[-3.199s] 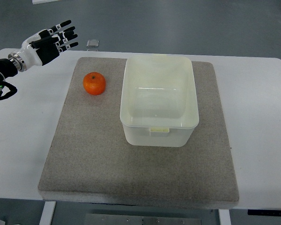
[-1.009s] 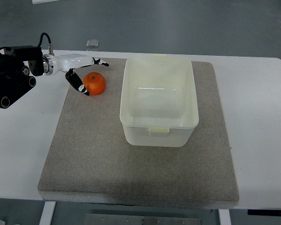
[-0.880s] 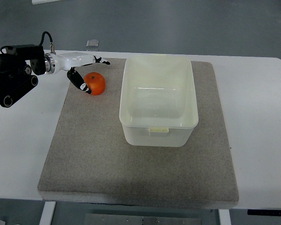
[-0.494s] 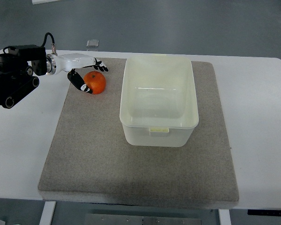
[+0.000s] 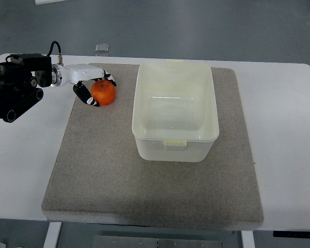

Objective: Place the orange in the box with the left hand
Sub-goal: 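Lift the orange with the left hand and carry it toward the box, then lower the orange into the white box with the left hand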

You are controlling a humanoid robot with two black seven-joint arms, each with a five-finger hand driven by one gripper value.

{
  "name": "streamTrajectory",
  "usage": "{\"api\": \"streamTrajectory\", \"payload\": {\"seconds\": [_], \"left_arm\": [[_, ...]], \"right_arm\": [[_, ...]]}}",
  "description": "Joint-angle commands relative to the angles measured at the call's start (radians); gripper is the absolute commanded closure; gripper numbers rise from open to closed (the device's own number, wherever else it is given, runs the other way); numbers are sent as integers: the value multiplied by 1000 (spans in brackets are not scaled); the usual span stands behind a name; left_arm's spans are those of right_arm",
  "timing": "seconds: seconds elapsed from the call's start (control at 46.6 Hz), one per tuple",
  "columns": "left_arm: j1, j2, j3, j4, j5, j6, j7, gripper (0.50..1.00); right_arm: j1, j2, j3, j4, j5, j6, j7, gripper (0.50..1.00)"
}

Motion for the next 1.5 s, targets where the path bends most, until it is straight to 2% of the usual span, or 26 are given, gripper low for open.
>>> {"api": "streamTrajectory", "payload": {"seconds": [0.0, 0.172, 0.236, 0.429, 0.558, 0.644, 0.752, 1.031, 1.245, 1.482], "left_arm": [[-14, 5, 6, 0, 13, -4, 2, 1000], [-63, 19, 4, -14, 10, -11, 6, 1000], [-90, 60, -8, -49, 1, -18, 5, 1000], [-192, 263, -48, -328, -24, -40, 2, 1000], [-238, 300, -91, -452, -50, -108, 0, 1000], [-266, 283, -97, -486, -52, -151, -1, 1000], [-280, 205, -92, -497, -52, -169, -1, 1000], [-274, 58, -82, -514, -18, -171, 3, 1000], [-220, -24, -74, -479, 128, -163, 9, 1000], [-171, -77, -74, -449, 143, -148, 55, 1000]], "right_arm": [[0, 0, 0, 0, 0, 0, 0, 568], [0, 0, 0, 0, 0, 0, 0, 570], [0, 0, 0, 0, 0, 0, 0, 568], [0, 0, 0, 0, 0, 0, 0, 568], [0, 0, 0, 0, 0, 0, 0, 568], [0, 0, 0, 0, 0, 0, 0, 568], [0, 0, 0, 0, 0, 0, 0, 568], [-2, 0, 0, 0, 0, 0, 0, 568], [0, 0, 0, 0, 0, 0, 0, 568], [0, 0, 0, 0, 0, 0, 0, 568]]}}
